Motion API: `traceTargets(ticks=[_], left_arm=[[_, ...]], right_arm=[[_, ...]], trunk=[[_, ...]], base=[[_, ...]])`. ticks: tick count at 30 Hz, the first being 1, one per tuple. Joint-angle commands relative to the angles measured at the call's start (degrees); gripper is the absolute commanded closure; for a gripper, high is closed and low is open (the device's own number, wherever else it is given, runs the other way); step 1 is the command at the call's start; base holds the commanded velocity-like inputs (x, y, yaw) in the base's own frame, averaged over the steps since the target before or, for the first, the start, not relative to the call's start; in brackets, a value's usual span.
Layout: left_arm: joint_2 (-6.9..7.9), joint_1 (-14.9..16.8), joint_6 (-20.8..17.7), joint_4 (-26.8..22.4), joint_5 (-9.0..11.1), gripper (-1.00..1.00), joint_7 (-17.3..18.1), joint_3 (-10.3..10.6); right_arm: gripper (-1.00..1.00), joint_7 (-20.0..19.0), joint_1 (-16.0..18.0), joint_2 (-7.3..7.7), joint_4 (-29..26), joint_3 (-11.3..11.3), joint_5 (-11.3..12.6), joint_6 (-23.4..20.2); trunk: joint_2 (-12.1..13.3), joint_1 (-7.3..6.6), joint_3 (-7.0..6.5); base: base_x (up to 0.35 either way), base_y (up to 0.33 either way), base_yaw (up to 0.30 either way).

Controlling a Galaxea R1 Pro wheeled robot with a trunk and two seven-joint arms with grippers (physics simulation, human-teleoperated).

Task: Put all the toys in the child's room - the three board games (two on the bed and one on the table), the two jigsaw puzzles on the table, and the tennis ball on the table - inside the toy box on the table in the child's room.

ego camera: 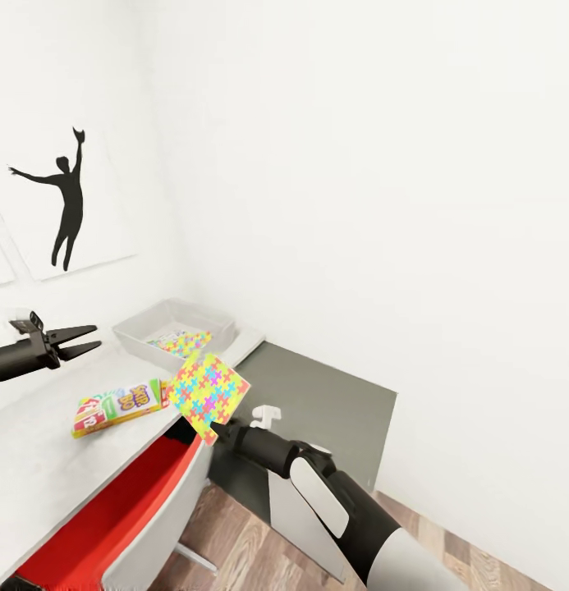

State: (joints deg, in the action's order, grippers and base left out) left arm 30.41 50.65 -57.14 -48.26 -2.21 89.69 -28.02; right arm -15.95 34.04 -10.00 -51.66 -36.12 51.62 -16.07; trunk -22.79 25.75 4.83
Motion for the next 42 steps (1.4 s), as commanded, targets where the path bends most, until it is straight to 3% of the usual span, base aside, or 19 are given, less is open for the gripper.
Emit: traceTargets(ticks=[1,13,32,34,37,39,41,42], left_arm=[[0.00,0.1,-0.6,0.0,-0.2,-1.00,0.3,-0.1],[-0.07,0.1,-0.6,-0.1,-0.2,-1.00,0.3,0.0],[0.19,0.1,-0.7,0.0,-0.3,-1.00,0.3,-0.2],[0.33,0.0,-0.7,0.0,-0.3,-1.00,0.3,-0.3],[0.53,0.0,-0.8,0.1,-0.3,-1.00,0.3,-0.7],[0.69,0.0,-0.9,0.1,-0.3,-1.00,0.3,-0.9],[0.89,0.0,-1.0,0.1,-0.2,-1.00,0.3,-2.1],[0.92,0.0,-1.1,0.1,-0.2,-1.00,0.3,-2.6]], right_arm=[[1.00,0.0,0.1,0.00,0.0,0.0,0.5,-0.3],[1.00,-0.1,0.1,0.00,0.0,0.0,0.5,-0.2],[1.00,0.1,0.1,0.00,-5.1,0.2,0.6,-1.4],[1.00,1.6,0.1,0.00,-6.3,0.6,0.8,-2.8],[1.00,8.5,0.6,0.00,-7.3,2.2,1.1,-7.2],[1.00,14.5,2.3,0.00,-7.7,4.9,1.9,-10.7],[1.00,19.9,6.9,0.00,-7.7,9.8,6.1,-14.3],[1.00,20.7,8.2,0.00,-7.5,10.7,7.2,-15.0]], trunk=[[-0.1,0.04,0.11],[-0.1,0.04,0.04],[-0.1,0.04,0.04],[-0.1,0.04,0.04],[-0.1,0.04,0.04],[-0.1,0.04,0.04],[-0.1,0.04,0.04],[-0.1,0.04,0.04]], base=[[0.000,0.000,0.281],[0.000,0.000,0.247],[0.026,0.000,0.008],[0.073,0.000,0.000],[0.076,0.000,0.000],[0.071,-0.007,0.000],[0.035,-0.008,0.000],[0.022,-0.005,0.000]])
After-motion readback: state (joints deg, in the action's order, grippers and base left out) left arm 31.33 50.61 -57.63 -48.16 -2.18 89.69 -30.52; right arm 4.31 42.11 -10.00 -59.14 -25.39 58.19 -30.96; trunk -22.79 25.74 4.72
